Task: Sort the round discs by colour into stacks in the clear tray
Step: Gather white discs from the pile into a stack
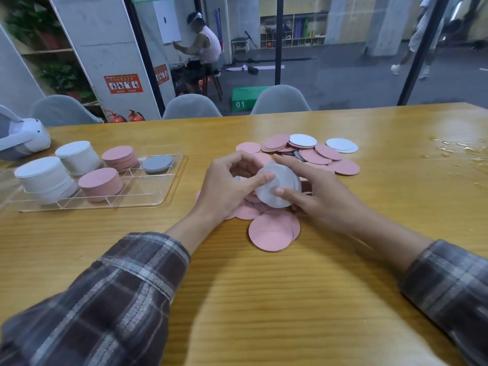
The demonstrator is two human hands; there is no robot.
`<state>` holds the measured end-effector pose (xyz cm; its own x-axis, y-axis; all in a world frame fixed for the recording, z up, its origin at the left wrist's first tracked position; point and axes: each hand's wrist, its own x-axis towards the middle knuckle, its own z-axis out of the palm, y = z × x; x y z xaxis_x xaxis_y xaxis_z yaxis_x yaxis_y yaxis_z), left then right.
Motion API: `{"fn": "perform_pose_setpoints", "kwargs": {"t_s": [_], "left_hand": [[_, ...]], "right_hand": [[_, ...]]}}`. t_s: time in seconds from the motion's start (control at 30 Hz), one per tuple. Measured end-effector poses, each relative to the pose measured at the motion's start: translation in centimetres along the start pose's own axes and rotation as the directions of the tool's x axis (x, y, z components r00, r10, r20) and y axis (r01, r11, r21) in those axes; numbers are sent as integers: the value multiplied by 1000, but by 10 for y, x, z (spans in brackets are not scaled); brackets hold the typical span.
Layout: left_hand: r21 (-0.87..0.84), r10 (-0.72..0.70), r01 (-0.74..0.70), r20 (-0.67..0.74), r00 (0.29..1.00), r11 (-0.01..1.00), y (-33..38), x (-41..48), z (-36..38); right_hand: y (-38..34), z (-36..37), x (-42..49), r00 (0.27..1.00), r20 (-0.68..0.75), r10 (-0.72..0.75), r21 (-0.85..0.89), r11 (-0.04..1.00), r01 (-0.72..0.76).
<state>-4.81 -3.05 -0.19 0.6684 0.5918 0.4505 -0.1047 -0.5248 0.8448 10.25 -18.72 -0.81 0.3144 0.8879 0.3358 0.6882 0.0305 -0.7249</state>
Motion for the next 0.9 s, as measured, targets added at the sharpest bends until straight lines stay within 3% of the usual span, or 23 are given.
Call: {"fn": "perform_pose_setpoints", "kwargs": {"t_s": [0.27,0.43,0.67,0.8,0.9], "left_hand": [[209,-4,-17,95,995,978,-1,1,-13],[232,46,-52,30,998,971,1,1,-18],[297,34,-51,62,998,953,-5,-13,-14],[435,26,-46,51,998,899,-7,-15,-5],[435,72,-87,51,996,896,-5,-13,-7]], "right_hand": [[-7,6,18,997,-77,-23,-154,988,11],[-11,15,28,999,-38,-14,-144,989,8],[-7,28,28,998,-60,-30,-373,928,6],[-7,33,29,998,-67,3,-391,920,-29],[-6,29,31,996,-91,4,-291,956,-30]]}}
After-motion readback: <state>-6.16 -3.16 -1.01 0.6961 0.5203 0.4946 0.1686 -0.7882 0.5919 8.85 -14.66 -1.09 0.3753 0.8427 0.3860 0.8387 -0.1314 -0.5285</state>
